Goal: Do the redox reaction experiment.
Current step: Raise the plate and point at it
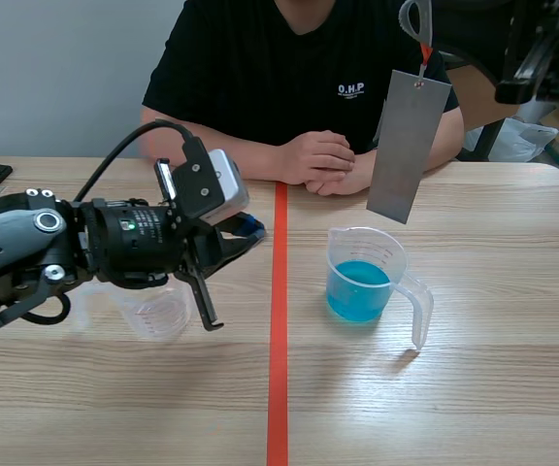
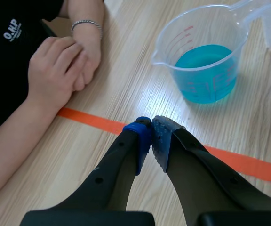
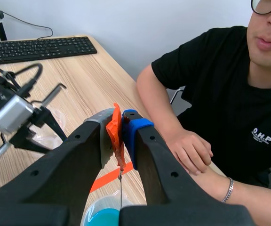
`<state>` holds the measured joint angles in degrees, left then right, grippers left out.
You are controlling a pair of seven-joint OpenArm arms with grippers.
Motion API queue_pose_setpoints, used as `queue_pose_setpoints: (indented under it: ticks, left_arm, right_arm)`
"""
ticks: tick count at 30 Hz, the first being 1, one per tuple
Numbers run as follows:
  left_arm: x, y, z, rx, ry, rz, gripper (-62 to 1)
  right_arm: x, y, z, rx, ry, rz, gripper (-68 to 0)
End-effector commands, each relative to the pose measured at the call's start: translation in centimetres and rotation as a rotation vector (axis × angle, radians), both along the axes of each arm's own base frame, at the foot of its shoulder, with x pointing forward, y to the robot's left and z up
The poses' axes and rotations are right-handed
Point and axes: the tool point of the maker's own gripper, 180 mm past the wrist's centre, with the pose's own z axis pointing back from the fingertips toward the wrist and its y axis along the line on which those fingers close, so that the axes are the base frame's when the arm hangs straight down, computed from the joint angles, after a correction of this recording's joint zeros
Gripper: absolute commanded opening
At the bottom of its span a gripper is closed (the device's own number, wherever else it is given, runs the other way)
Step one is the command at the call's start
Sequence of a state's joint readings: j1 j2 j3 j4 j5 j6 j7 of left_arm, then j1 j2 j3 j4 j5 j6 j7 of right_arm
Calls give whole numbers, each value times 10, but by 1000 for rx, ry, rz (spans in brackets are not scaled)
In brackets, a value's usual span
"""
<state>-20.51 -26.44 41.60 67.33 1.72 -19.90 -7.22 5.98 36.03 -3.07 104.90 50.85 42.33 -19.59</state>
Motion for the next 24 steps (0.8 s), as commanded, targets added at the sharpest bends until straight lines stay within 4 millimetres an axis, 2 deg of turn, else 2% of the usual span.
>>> queue_pose_setpoints:
  ticks: [1, 8, 24]
  left_arm:
    - [1, -17, 15, -42, -23, -36, -562]
    - [7, -44, 20, -79, -16, -60, -562]
    - [12, -79, 31, -155, -8, -65, -562]
  right_arm:
    - [-1, -2, 14, 13, -40, 8, -660]
    - [-1, -2, 14, 13, -40, 8, -660]
    - [-1, -2, 14, 12, -40, 8, -660]
